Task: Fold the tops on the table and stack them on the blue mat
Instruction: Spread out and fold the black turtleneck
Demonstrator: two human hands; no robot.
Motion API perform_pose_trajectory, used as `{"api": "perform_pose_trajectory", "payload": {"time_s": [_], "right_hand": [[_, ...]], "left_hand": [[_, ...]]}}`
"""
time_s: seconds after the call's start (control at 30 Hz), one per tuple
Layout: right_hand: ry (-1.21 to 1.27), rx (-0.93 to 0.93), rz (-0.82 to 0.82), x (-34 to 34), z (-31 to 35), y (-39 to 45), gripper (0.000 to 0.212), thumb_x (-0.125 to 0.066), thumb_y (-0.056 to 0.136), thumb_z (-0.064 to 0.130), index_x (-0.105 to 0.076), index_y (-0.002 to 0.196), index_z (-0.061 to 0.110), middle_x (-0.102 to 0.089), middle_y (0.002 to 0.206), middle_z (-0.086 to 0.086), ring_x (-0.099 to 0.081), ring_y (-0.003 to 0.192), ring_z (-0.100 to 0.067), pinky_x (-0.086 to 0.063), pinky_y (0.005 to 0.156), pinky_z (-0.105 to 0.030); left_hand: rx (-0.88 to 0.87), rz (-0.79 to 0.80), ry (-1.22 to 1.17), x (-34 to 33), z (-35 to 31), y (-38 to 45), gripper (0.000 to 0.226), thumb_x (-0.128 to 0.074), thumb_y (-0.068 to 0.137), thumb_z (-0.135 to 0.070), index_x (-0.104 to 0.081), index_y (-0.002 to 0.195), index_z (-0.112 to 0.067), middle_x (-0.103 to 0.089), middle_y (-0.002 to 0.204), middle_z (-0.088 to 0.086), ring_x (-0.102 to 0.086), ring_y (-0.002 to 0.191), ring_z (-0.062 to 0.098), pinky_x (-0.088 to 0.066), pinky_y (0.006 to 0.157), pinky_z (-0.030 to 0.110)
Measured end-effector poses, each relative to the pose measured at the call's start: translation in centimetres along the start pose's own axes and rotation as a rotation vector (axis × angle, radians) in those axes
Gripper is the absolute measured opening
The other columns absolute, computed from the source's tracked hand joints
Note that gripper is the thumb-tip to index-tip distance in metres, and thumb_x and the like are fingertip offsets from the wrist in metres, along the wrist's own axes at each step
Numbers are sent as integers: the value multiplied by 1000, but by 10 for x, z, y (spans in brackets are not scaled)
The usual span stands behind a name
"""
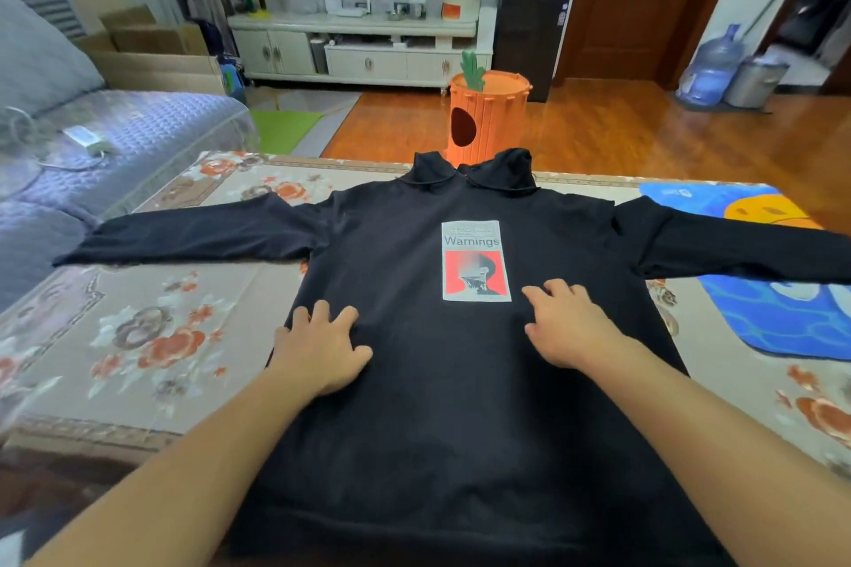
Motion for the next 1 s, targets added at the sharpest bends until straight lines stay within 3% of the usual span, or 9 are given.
{"api": "perform_pose_trajectory", "payload": {"time_s": [0.07,0.13,0.3,0.5,0.7,0.83,1.0], "right_hand": [[6,3,2,4,3,15,58,-47,102,35,-25,155,23,-26,157,-7,-28,140,-32,-42,106,-43],[14,2,7,7,9,31,57,-46,102,32,-26,154,23,-26,156,-7,-28,140,-32,-42,105,-43],[8,85,5,8,47,87,47,-44,100,23,-35,146,23,-34,147,-7,-36,128,-31,-45,96,-40],[-12,347,-106,23,171,191,52,-42,96,17,-39,148,20,-38,149,-5,-36,134,-33,-36,110,-43],[-24,446,-158,27,289,297,41,-40,89,6,-49,128,16,-51,131,-11,-47,118,-39,-46,93,-46],[-94,394,-151,-3,308,333,29,-36,101,24,-46,128,17,-50,131,-9,-47,116,-38,-46,92,-45],[-47,315,-326,-14,307,332,28,-35,106,25,-46,126,10,-46,126,-14,-40,114,-36,-41,84,-47]], "left_hand": [[9,-8,-21,12,-1,20,31,-40,94,-51,-51,112,-29,-50,123,5,-45,116,30,-42,92,43],[-10,-126,-23,16,0,39,32,-37,98,-45,-57,107,-21,-55,117,7,-48,113,30,-43,88,42],[12,-317,-110,27,38,91,22,-41,102,-31,-51,112,-15,-53,116,12,-50,109,35,-45,84,46],[378,-304,-246,38,181,153,33,-37,101,-24,-44,131,-14,-42,136,17,-38,126,40,-39,101,53],[695,-328,-299,49,321,204,49,-30,106,-40,-37,147,-14,-35,151,25,-32,139,43,-30,111,55],[785,-309,-252,17,356,220,61,-25,100,-54,-34,150,-19,-28,155,25,-22,145,42,-15,119,55],[906,-445,-317,16,357,222,50,-36,102,-46,-45,136,-10,-37,144,26,-31,134,43,-23,114,53]]}}
Point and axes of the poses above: each hand's wrist, its own y-axis towards the middle knuckle, its own x-axis out of the back of the hand, z = x × y, the point moved 1 cm from there along y, towards the middle knuckle
